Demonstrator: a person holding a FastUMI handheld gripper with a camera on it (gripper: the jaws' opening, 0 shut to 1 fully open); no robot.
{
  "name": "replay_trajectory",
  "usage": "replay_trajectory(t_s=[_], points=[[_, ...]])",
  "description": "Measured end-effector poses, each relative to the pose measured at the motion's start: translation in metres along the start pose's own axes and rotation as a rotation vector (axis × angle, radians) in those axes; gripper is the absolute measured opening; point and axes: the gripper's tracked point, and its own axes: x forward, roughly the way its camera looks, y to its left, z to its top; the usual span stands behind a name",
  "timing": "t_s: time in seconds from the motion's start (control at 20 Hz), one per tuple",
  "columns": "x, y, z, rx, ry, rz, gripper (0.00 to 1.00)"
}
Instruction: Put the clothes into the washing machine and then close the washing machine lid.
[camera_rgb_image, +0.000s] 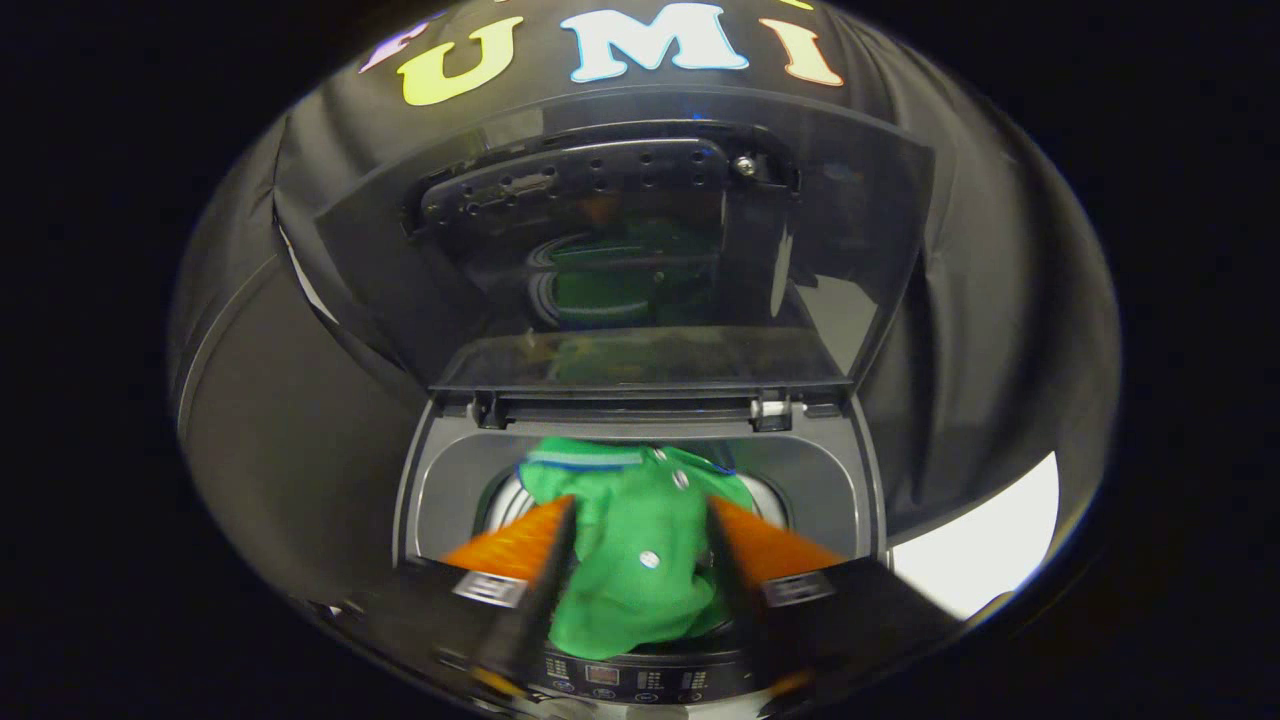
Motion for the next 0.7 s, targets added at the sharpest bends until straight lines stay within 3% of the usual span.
replay_trajectory(t_s=[0.1,0.4,0.7], points=[[-0.002,-0.003,0.008,0.001,-0.023,-0.014,0.97],[-0.026,0.002,0.029,0.007,-0.098,0.019,0.97],[-0.052,0.011,0.059,-0.082,-0.176,0.038,0.97]])
